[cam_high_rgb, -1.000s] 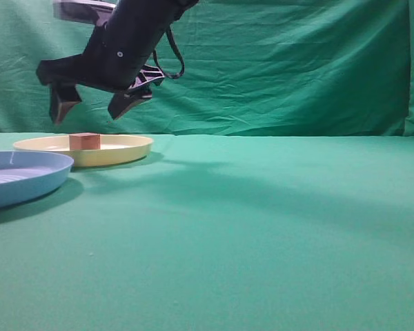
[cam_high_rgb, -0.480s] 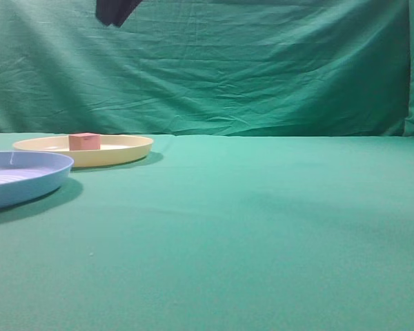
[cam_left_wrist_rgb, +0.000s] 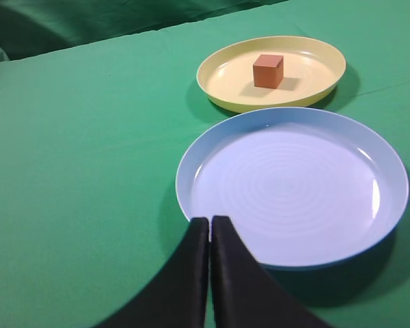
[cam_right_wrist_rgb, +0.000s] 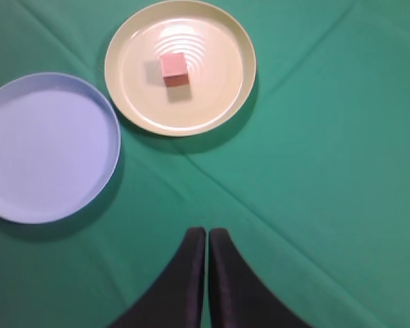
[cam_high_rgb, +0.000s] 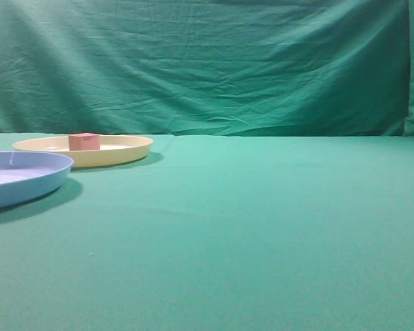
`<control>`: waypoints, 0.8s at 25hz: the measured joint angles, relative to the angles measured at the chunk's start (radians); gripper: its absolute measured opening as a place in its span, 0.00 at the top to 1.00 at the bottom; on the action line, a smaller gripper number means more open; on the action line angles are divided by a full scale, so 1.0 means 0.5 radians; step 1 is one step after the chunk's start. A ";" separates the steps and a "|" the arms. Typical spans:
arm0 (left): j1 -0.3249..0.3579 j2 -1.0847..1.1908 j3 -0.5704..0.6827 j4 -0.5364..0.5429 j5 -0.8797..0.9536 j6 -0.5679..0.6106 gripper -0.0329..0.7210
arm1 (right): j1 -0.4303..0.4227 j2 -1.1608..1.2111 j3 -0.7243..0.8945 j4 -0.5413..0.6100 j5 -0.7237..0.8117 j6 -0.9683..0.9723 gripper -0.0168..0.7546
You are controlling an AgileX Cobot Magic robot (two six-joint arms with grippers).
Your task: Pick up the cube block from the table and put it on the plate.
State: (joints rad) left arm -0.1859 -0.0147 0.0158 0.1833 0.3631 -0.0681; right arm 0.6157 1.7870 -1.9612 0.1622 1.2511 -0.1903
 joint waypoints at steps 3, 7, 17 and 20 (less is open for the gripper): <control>0.000 0.000 0.000 0.000 0.000 0.000 0.96 | 0.000 -0.273 0.334 0.069 -0.098 0.000 0.98; 0.000 0.000 0.000 0.000 0.000 0.000 0.96 | 0.000 -0.615 0.864 0.211 -0.380 -0.102 0.98; 0.000 0.000 0.000 0.000 0.000 0.000 0.96 | 0.000 -1.466 1.812 0.395 -0.996 -0.148 0.98; 0.000 0.000 0.000 0.000 0.000 0.000 0.96 | 0.000 -1.627 1.847 0.276 -0.895 -0.130 0.98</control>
State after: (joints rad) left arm -0.1859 -0.0147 0.0158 0.1833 0.3631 -0.0681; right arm 0.6157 0.9737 -1.0378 0.3001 0.8037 -0.2553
